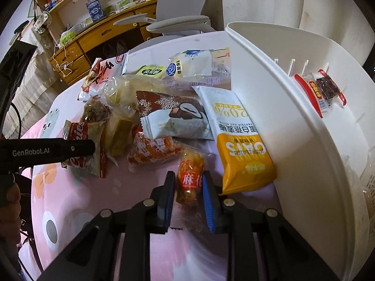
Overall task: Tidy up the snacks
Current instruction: 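Grasp the orange twisted-dough bag with the right tool while the left tool grasps the red Cookies packet, then carry both bags into the white tray and open both tools to release them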
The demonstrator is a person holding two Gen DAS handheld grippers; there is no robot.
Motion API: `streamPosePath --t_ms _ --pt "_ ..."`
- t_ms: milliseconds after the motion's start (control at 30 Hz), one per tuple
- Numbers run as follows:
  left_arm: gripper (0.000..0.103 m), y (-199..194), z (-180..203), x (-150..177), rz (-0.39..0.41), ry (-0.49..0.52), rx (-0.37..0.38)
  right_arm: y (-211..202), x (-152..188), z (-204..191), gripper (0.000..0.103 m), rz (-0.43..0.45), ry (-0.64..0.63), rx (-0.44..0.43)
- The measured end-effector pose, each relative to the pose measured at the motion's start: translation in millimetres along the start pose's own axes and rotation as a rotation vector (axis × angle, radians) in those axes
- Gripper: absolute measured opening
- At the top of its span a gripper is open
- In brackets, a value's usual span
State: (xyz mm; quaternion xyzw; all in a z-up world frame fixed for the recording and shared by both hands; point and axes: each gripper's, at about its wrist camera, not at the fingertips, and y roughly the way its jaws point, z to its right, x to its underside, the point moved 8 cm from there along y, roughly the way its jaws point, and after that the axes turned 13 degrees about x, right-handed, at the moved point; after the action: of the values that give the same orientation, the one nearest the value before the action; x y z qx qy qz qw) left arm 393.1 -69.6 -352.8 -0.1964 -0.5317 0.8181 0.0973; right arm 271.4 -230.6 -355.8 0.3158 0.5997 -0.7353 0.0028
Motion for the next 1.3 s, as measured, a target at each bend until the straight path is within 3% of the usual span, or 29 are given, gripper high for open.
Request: streamPosePath --t_ms 100,400,667,1300 --pt "0.029 -11.4 0.0 3.9 0.023 -0.015 0.009 -0.8 0.8 1.1 0.023 -0.015 0.004 -0.007" --pt "0.017 -42.7 0.3 22.4 0.049 -0.045 0.036 -15.2 16.4 -0.4 0.023 -0.057 0.01 -0.028" --pt "0.011 -69.4 13.2 51.4 0.07 -0.038 0.064 -43.2 40.6 -3.4 0.023 -0.055 -0.021 -0.037" --pt "0.011 -119.3 51.6 156.2 0.094 -0.004 0.127 -118.8 104.9 19.0 0.023 -0.006 -0.009 -0.019"
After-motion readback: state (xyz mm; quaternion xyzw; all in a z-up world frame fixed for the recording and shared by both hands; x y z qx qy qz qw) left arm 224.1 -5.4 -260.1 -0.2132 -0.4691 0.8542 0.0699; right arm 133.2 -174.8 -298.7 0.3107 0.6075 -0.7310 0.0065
